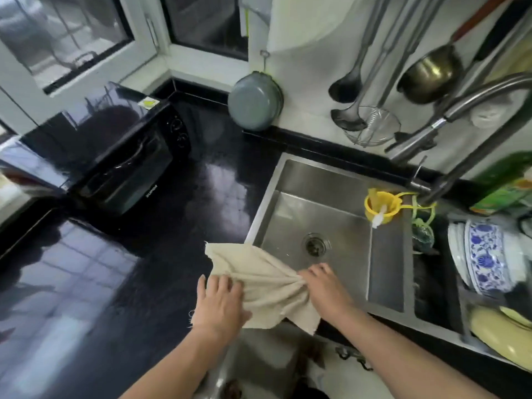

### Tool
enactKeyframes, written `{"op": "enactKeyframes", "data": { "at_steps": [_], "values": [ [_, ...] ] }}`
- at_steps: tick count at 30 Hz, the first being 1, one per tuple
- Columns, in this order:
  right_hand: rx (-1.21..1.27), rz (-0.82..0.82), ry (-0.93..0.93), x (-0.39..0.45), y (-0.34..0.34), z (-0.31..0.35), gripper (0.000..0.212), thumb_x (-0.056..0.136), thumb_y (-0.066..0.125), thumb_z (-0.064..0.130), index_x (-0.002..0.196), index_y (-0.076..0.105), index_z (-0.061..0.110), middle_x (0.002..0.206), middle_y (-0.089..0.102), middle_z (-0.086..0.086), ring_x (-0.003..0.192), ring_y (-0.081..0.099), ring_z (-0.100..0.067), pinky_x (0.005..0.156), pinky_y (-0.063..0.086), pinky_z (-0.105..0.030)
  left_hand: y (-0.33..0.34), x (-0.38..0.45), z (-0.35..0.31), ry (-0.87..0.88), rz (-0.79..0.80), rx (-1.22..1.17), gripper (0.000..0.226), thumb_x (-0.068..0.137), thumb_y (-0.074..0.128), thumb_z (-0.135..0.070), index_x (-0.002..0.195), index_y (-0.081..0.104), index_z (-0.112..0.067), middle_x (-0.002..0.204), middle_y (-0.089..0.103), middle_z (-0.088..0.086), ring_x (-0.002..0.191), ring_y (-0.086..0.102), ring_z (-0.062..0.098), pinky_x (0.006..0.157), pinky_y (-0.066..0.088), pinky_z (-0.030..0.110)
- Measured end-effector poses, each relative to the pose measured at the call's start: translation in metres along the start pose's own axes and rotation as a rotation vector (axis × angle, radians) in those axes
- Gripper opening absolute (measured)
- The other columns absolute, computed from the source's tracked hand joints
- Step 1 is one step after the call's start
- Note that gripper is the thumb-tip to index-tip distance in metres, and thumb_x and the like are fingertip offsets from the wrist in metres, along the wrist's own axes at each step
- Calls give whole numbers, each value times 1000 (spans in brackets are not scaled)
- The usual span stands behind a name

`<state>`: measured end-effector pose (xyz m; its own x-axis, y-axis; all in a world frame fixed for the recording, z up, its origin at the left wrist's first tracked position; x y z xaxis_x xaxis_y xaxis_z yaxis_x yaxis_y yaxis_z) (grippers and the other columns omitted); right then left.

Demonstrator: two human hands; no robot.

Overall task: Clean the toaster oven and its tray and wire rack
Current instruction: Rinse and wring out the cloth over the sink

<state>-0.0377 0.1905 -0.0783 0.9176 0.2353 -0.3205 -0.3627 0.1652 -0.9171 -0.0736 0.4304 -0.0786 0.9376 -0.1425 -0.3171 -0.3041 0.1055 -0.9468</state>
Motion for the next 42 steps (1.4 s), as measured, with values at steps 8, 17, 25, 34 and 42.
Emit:
{"op": "enactKeyframes", "data": {
  "at_steps": [8, 17, 25, 34, 42],
  "values": [
    [457, 125, -244, -7, -154, -2, 20, 94, 49, 15, 101, 60, 30, 103, 64, 6, 96, 60, -17, 85, 49, -36, -79, 53, -111, 186, -127, -916, 85, 77, 78, -39, 143, 30, -65, 137, 43, -47, 123, 44, -21, 106, 32, 4],
    [1217, 293, -80, -23, -165, -128, 32, 96, 61, 35, 114, 71, 11, 107, 73, -3, 104, 68, -19, 97, 51, -38, -179, 85, -161, 61, 345, -2300, 59, 67, 63, -1, 126, 67, 6, 130, 65, 31, 125, 64, 41, 96, 57, 49],
    [2441, 859, -76, -1, -107, -86, 71, 103, 28, 60, 151, 40, 9, 155, 41, -14, 145, 35, -35, 116, 25, -54, -200, 120, -204, 65, 413, -2270, 49, 85, 44, 6, 120, 67, -20, 86, 58, 13, 81, 60, 30, 92, 48, 46],
    [2341, 1165, -295, 4, -137, -66, 61, 83, 79, 25, 130, 43, 11, 108, 49, -9, 80, 53, -11, 55, 40, -15, -246, 147, -183, 414, 521, -1285, 52, 66, 95, -49, 107, 71, -27, 120, 68, 14, 106, 64, 29, 91, 51, 50],
    [1893, 944, -36, 24, -149, -88, 40, 72, 87, 18, 100, 58, 14, 75, 49, 1, 58, 43, -4, 39, 27, -11, -203, 175, -200, -62, 486, -1661, 32, 66, 91, -22, 70, 61, -11, 76, 59, 16, 78, 60, 37, 80, 43, 52]
  ]
}}
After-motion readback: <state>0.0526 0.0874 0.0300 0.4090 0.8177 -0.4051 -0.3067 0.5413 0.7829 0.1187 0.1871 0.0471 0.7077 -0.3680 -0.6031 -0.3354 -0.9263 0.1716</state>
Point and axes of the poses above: each hand's wrist, its own x-axis towards the middle knuckle, its own y-axis out of the palm, z = x × y, the point moved 5 cm from there along x, towards the middle knuckle
